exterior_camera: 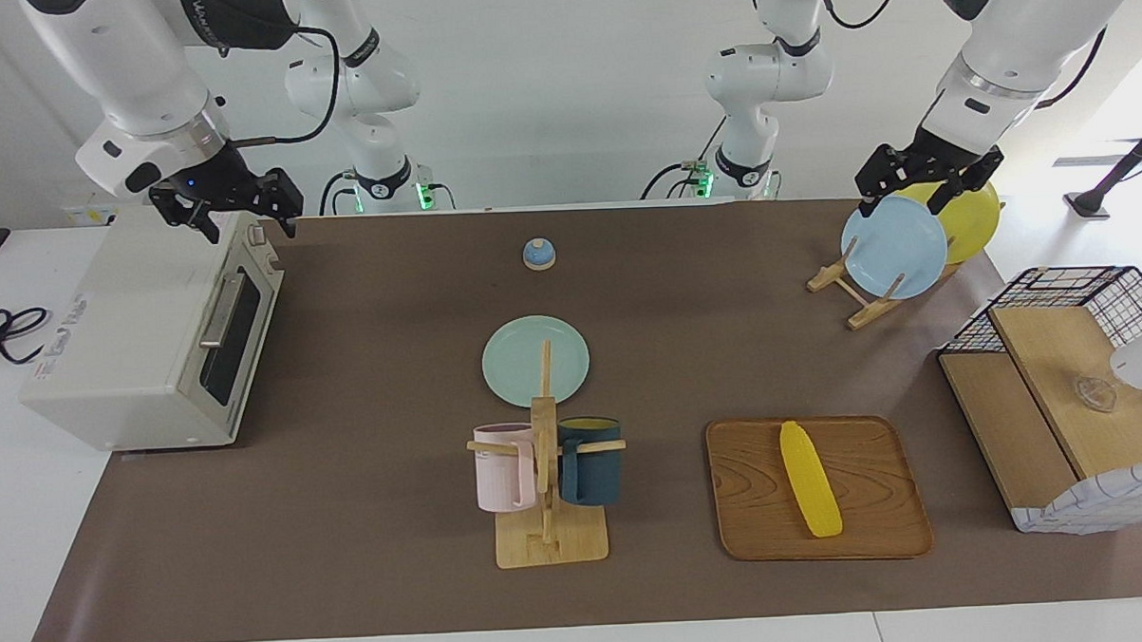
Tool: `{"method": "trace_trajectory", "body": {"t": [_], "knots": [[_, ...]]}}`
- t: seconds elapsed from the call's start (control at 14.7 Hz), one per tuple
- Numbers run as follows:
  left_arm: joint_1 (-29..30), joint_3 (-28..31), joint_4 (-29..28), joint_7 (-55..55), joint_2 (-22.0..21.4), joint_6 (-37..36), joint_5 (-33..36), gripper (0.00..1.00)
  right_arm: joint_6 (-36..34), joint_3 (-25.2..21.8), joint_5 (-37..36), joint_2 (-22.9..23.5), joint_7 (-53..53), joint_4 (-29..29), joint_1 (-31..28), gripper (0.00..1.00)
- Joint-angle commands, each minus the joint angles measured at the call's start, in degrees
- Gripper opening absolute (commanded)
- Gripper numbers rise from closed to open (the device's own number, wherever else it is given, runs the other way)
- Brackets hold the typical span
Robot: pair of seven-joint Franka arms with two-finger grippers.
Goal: Put corn in oven
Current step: 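Grasp the yellow corn on the wooden tray with the left gripper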
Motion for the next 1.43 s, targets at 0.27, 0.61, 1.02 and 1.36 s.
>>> {"method": "trace_trajectory", "body": {"t": [0.27,0.61,1.02,1.36], "knots": [[0.27,-0.16,-1.37,-0.56,-0.89,1.12,0.88,1.00,1.81,0.11,1.23,-2.13,0.54,-3.65,-0.29,0.82],[-0.35,-0.25,-4.01,-1.36,0.33,9.55,0.61,1.00,16.97,-0.16,1.32,-9.15,0.37,-21.10,-4.58,0.00],[-3.51,-0.25,7.90,-0.83,22.61,15.63,-2.20,1.00,29.91,-0.33,0.36,-11.01,0.89,-30.80,-6.53,0.00],[-2.99,-3.05,23.48,0.75,41.79,21.94,-2.20,1.00,33.45,-0.33,-0.87,-8.56,0.80,-31.52,-9.52,0.00]]}}
